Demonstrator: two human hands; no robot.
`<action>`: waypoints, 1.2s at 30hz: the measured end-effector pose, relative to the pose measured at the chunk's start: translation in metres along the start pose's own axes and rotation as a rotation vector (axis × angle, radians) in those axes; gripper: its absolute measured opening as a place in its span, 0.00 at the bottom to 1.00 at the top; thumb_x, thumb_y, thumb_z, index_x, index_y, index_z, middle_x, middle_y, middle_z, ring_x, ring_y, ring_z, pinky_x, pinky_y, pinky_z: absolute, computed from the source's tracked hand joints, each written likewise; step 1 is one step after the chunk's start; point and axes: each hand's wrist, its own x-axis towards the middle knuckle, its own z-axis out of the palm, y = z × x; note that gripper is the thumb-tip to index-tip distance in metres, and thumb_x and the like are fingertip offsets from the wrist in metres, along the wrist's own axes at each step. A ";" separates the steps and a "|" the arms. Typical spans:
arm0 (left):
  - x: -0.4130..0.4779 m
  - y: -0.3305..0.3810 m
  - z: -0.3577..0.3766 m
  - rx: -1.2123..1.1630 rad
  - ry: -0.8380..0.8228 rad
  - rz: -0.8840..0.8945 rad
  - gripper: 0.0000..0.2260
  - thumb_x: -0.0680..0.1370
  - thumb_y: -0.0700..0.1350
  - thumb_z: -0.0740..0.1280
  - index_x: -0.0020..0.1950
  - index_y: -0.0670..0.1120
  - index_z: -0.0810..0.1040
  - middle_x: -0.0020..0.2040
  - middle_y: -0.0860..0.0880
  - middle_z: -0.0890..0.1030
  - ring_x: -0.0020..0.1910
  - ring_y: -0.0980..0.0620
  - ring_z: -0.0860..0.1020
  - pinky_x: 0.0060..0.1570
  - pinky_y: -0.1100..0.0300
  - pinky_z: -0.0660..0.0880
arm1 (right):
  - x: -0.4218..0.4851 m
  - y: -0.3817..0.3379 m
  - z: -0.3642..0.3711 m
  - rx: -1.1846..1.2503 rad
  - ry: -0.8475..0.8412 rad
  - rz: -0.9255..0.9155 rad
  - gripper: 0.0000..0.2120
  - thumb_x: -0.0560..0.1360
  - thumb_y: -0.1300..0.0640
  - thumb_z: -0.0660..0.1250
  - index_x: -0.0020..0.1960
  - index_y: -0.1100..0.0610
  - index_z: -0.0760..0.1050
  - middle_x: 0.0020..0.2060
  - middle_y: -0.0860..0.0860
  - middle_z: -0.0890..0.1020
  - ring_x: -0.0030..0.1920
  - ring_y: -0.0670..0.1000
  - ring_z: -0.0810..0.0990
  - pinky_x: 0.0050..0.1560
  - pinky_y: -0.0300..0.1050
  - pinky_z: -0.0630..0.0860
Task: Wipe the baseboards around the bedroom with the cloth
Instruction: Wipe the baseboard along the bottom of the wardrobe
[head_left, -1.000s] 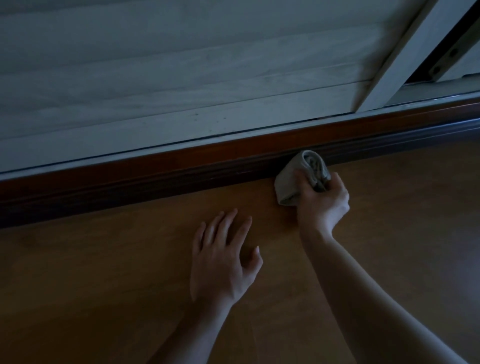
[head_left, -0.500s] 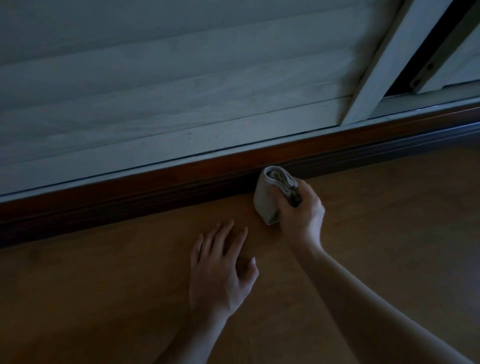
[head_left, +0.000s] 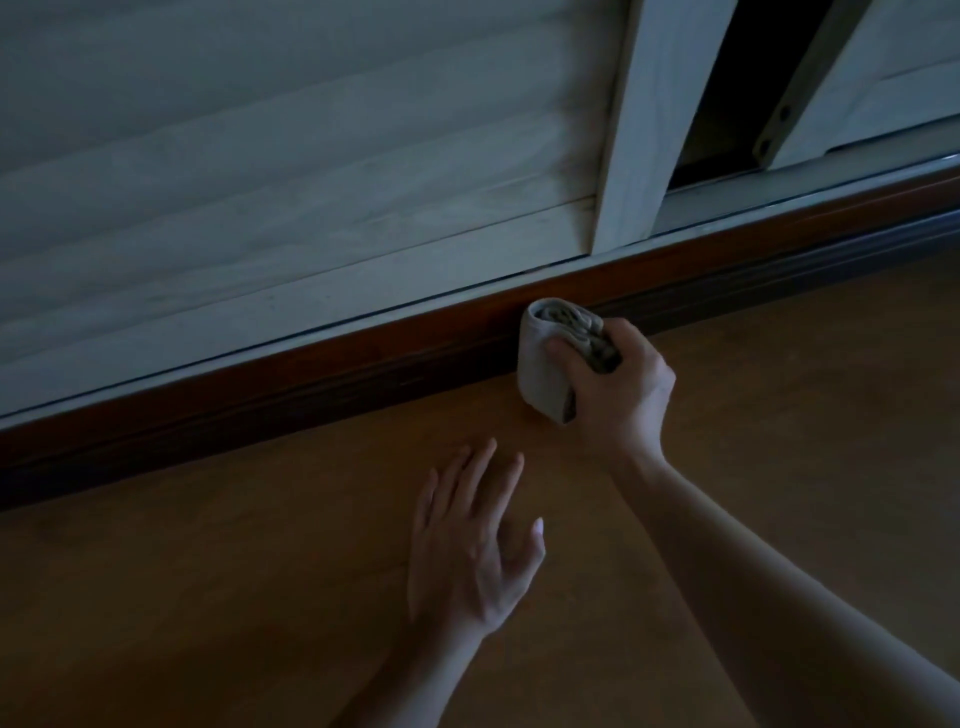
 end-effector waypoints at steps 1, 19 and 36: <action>0.000 0.001 0.000 0.007 -0.001 -0.005 0.28 0.81 0.66 0.55 0.78 0.58 0.67 0.81 0.54 0.62 0.80 0.53 0.57 0.79 0.48 0.52 | 0.005 0.004 -0.007 -0.002 0.020 0.008 0.10 0.75 0.49 0.74 0.52 0.52 0.79 0.44 0.43 0.80 0.43 0.36 0.77 0.41 0.23 0.68; 0.003 0.005 -0.001 0.102 -0.043 -0.048 0.29 0.79 0.64 0.58 0.79 0.57 0.67 0.81 0.53 0.61 0.81 0.50 0.56 0.78 0.44 0.53 | 0.037 0.032 -0.051 -0.036 -0.049 0.066 0.10 0.74 0.48 0.75 0.47 0.49 0.75 0.43 0.47 0.81 0.40 0.36 0.76 0.39 0.25 0.69; 0.004 0.006 -0.001 0.087 0.004 -0.031 0.28 0.77 0.62 0.59 0.77 0.57 0.70 0.80 0.52 0.64 0.79 0.48 0.61 0.77 0.44 0.55 | 0.027 0.016 -0.028 -0.042 -0.166 0.034 0.09 0.73 0.51 0.76 0.45 0.54 0.78 0.40 0.46 0.81 0.39 0.38 0.77 0.36 0.26 0.69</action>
